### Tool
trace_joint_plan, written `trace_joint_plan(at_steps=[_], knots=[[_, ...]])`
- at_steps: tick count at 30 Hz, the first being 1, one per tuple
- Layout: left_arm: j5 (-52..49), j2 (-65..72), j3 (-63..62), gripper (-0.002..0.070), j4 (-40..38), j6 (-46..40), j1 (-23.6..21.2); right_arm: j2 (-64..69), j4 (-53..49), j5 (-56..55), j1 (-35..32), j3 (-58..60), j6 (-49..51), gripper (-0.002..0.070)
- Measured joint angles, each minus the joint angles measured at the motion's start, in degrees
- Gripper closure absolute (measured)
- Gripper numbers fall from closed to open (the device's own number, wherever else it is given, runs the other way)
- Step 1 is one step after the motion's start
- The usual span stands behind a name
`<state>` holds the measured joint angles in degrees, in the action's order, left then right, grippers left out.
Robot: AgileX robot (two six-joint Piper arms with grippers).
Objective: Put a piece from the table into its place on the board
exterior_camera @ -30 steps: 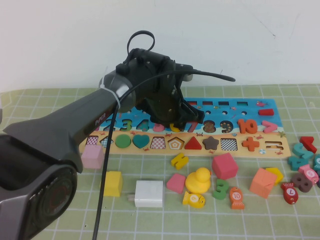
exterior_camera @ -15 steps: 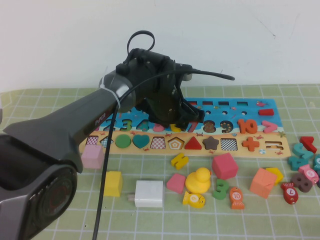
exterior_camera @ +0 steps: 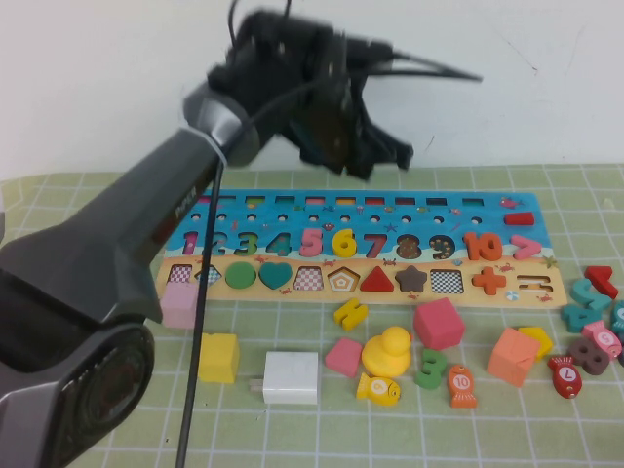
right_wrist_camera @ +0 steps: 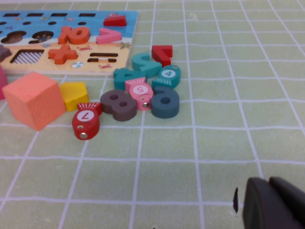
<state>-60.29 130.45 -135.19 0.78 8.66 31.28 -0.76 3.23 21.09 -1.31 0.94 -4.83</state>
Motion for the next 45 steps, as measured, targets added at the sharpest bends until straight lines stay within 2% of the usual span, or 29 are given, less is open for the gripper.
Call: trace_joint_plan(at_steps=[1, 2, 5, 9, 13, 17, 24, 31, 39, 45], knots=[[-2.1, 0.0, -2.4, 0.0462, 1.1, -0.9, 0.2, 0.0, 0.0, 0.0, 0.0, 0.0, 0.0, 0.0679], [-6.4, 0.0, -7.8, 0.0551, 3.9, -2.4, 0.7, 0.0, 0.0, 0.0, 0.0, 0.0, 0.0, 0.0679], [-10.3, -0.3, -15.4, 0.0638, 8.4, -5.1, 1.5, 0.0, 0.0, 0.0, 0.0, 0.0, 0.0, 0.0679], [-11.6, -5.5, -17.8, 0.0668, 10.0, -6.8, 2.1, 0.0, 0.0, 0.0, 0.0, 0.0, 0.0, 0.0679], [-12.2, -13.5, -18.2, 0.0673, 10.5, -8.3, 2.3, 0.0, 0.0, 0.0, 0.0, 0.0, 0.0, 0.0679], [-12.4, -22.6, -17.1, 0.0676, 14.4, -8.7, 2.3, 0.0, 0.0, 0.0, 0.0, 0.0, 0.0, 0.0679], [-12.5, -40.7, 0.6, 0.0676, 22.1, -8.7, 2.3, 0.0, 0.0, 0.0, 0.0, 0.0, 0.0, 0.0679], [-12.3, -55.0, 17.2, 0.0676, 25.7, -0.7, 2.3, 0.0, 0.0, 0.0, 0.0, 0.0, 0.0, 0.0679], [-6.9, -74.7, 37.3, 0.0677, 23.3, 1.6, 2.3, 0.0, 0.0, 0.0, 0.0, 0.0, 0.0, 0.0679], [-2.2, -82.2, 52.4, 0.0677, 18.3, 2.4, 2.3, 0.0, 0.0, 0.0, 0.0, 0.0, 0.0, 0.0679]])
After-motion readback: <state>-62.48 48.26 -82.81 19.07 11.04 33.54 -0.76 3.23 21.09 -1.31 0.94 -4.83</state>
